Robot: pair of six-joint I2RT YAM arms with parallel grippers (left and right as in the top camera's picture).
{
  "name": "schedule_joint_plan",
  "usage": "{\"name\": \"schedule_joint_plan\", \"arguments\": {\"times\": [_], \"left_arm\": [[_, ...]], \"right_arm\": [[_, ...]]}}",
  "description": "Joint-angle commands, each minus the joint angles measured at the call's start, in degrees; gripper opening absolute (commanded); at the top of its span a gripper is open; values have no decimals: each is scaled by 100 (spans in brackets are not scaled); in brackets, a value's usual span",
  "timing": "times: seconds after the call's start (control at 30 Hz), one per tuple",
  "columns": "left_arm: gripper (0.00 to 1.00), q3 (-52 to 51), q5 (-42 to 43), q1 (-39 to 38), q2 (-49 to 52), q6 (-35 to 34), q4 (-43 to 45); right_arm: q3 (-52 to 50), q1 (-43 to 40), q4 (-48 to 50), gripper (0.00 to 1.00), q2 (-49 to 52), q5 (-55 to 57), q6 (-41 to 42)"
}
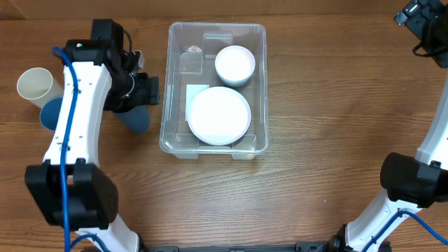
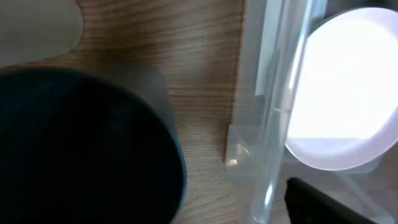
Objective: Pack container
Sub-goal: 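Move the left gripper to the blue cup and grasp it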
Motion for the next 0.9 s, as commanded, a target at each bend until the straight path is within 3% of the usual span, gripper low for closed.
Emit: {"name": "schedule_joint_plan", "arguments": {"times": [0.0, 0.03, 0.1, 0.23, 0.3, 0.67, 0.87], "left_arm": [[62, 129, -63, 24, 291, 9, 9], [48, 129, -63, 22, 323, 7, 22], [30, 129, -63, 24, 326, 4, 24], [18, 129, -61, 22, 323, -20, -24], [4, 131, -63, 22, 323, -22, -85], [4, 391, -136, 20, 238, -278, -426], [4, 1738, -330, 11, 199, -278, -1440]], "right_arm": [[39, 11, 26, 100, -28, 42, 24], [39, 11, 26, 100, -28, 42, 24], [39, 11, 26, 100, -28, 42, 24], [39, 11, 24, 100, -28, 42, 24], [39, 11, 24, 100, -28, 42, 24], [39, 11, 26, 100, -28, 42, 24], [39, 11, 26, 100, -28, 42, 24]]}}
